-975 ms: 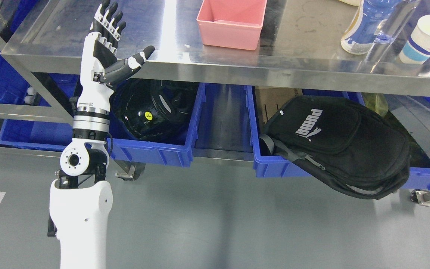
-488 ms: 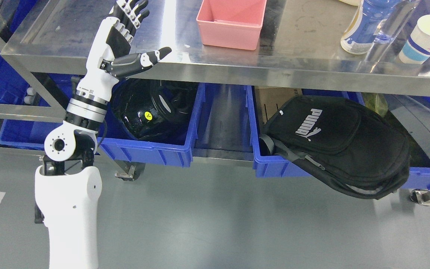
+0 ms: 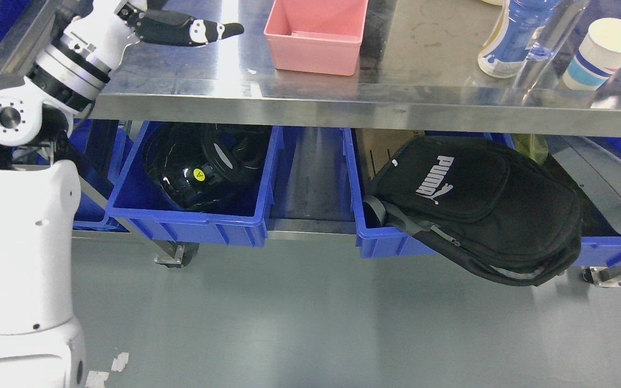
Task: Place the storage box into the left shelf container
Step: 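Move the left hand over the pink box's rim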
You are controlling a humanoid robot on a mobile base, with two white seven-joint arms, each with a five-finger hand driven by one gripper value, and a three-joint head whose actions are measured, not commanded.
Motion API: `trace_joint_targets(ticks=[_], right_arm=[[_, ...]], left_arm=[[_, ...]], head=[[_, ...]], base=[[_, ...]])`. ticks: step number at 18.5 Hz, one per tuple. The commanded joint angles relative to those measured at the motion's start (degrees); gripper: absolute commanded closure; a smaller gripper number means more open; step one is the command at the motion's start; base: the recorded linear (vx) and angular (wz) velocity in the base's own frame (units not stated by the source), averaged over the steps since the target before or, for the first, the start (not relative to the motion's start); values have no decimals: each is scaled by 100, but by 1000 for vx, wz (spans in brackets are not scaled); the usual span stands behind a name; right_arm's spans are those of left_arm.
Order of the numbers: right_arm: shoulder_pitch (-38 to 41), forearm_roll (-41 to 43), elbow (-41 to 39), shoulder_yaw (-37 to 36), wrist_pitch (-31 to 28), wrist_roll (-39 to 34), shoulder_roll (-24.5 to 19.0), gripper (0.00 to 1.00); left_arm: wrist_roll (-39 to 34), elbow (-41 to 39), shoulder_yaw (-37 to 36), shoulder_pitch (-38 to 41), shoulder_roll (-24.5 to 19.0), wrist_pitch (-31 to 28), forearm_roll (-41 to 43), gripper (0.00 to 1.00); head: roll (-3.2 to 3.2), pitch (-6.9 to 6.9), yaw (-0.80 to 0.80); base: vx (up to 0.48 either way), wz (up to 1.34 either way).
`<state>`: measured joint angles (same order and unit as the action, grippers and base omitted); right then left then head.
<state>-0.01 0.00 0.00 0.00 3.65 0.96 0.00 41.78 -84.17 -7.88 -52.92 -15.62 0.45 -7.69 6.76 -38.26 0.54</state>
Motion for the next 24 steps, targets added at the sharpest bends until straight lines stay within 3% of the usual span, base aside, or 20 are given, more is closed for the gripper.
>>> trace_joint_targets(ticks=[1, 10, 14, 17, 20, 24], right_arm=[[-35, 9, -100, -17, 4, -26, 100, 0], [-35, 9, -100, -17, 4, -26, 100, 0], [-35, 9, -100, -17, 4, -17, 100, 0], [-35, 9, -100, -17, 4, -17, 100, 0], [-35, 9, -100, -17, 4, -26, 100, 0], [-35, 9, -100, -17, 4, -17, 100, 0]], left_arm=[[866, 1638, -2127, -1229, -908, 26, 723, 3], [1122, 2667, -2604, -1817, -390, 8, 1506, 4], [1297, 3055, -2622, -2082, -415, -1, 1814, 5], [1333, 2916, -2378, -2029, -476, 8, 1753, 4], [1306, 2346, -1631, -2082, -626, -1, 1753, 5], [1315, 1686, -1410, -2091, -705, -27, 1753, 5]], head=[[0, 0, 0], [0, 0, 0], [0, 1, 0], [0, 1, 0], [0, 1, 0], [0, 1, 0]], base=[[30, -131], [30, -184], [48, -329], [29, -226], [24, -92], [8, -50]])
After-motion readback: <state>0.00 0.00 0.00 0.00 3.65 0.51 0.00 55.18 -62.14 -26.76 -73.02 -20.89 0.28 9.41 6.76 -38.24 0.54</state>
